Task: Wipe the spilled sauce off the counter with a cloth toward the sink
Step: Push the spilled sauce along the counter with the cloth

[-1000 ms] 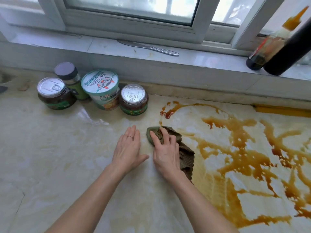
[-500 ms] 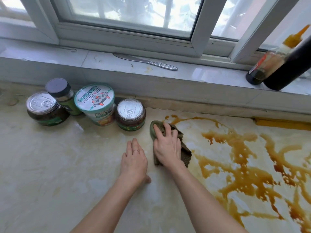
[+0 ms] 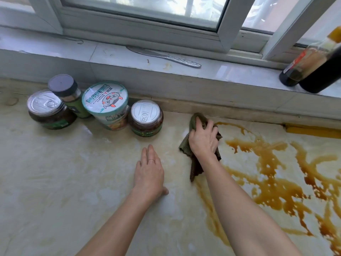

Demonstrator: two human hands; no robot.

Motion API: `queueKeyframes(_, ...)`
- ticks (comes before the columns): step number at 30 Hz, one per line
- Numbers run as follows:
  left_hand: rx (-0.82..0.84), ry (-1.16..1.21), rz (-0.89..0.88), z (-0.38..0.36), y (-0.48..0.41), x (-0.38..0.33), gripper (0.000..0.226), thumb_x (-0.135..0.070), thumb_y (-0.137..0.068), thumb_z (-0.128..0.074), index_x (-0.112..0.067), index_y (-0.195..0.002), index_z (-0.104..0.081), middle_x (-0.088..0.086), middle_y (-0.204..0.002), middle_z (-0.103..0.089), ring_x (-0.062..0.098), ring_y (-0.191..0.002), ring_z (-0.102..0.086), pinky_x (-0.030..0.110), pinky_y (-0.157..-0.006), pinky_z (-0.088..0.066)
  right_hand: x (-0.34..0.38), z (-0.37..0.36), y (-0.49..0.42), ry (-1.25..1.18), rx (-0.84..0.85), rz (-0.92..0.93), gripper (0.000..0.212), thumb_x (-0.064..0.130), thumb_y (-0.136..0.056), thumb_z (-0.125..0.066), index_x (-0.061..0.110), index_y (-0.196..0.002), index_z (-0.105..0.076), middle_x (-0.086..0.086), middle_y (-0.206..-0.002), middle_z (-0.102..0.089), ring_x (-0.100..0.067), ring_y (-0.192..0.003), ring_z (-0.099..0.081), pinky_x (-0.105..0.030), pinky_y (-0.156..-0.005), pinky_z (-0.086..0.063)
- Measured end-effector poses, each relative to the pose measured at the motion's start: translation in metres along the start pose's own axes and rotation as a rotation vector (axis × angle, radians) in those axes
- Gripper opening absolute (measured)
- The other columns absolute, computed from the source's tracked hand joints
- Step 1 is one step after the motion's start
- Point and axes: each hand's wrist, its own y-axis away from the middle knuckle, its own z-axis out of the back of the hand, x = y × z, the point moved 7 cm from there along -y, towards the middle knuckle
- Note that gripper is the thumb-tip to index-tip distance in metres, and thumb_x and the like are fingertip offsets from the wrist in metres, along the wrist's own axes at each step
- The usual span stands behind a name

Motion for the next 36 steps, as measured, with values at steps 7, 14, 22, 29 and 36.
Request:
queueKeyframes(7,-0.001,-0.019,0.009,-0.001,-0.002,-0.002,0.129,-0.053,-0.069,-0.075,0.007,-0.145,0.010,0.020,-0.155,0.020,0.034,-0.145,0.012,0.039,-0.119,-0.015,0.033,-0.005,0.021,0.070,0.011,0.248,0.056,0.020,-0.094,-0.042,0.030,-0.148,-0.031,-0.009,-0.150,-0.025,-0.034,-0.120,-0.031,-0.041,-0.089,-0.036)
queueKeyframes(14,-0.003,-0.013,-0.001,-0.001,-0.002,-0.003,0.131,-0.055,-0.068,-0.075,0.007,-0.145,0.011,0.020,-0.155,0.019,0.034,-0.145,0.012,0.039,-0.119,-0.014,-0.031,0.007,0.016,0.042,-0.022,-0.065,0.053,0.023,-0.098,-0.041,0.031,-0.149,-0.026,-0.011,-0.154,-0.019,-0.034,-0.123,-0.028,-0.043,-0.094,-0.034)
queueKeyframes(22,0.006,-0.012,-0.007,-0.005,-0.005,0.002,0.135,-0.059,-0.066,-0.074,0.008,-0.145,0.012,0.020,-0.155,0.018,0.035,-0.145,0.011,0.039,-0.120,-0.011,-0.025,0.002,0.080,0.047,-0.029,0.237,0.064,0.004,-0.089,-0.045,0.028,-0.148,-0.036,-0.013,-0.149,-0.031,-0.037,-0.117,-0.038,-0.040,-0.075,-0.043)
queueKeyframes(29,-0.005,0.001,-0.017,-0.004,-0.006,-0.001,0.134,-0.057,-0.066,-0.075,0.010,-0.145,0.011,0.022,-0.155,0.016,0.036,-0.145,0.010,0.039,-0.119,-0.012,-0.012,0.016,0.128,-0.187,-0.058,0.310,0.055,0.000,-0.085,-0.054,0.024,-0.135,-0.053,-0.010,-0.137,-0.044,-0.027,-0.113,-0.046,-0.032,-0.082,-0.049)
queueKeyframes(36,-0.009,0.005,-0.030,-0.003,-0.001,0.001,0.134,-0.059,-0.067,-0.074,0.008,-0.145,0.011,0.021,-0.155,0.016,0.034,-0.145,0.010,0.039,-0.120,-0.012,-0.082,0.005,0.146,-0.097,-0.091,0.258,0.060,-0.002,-0.080,-0.062,0.025,-0.134,-0.057,-0.008,-0.136,-0.050,-0.029,-0.103,-0.047,-0.043,-0.066,-0.057)
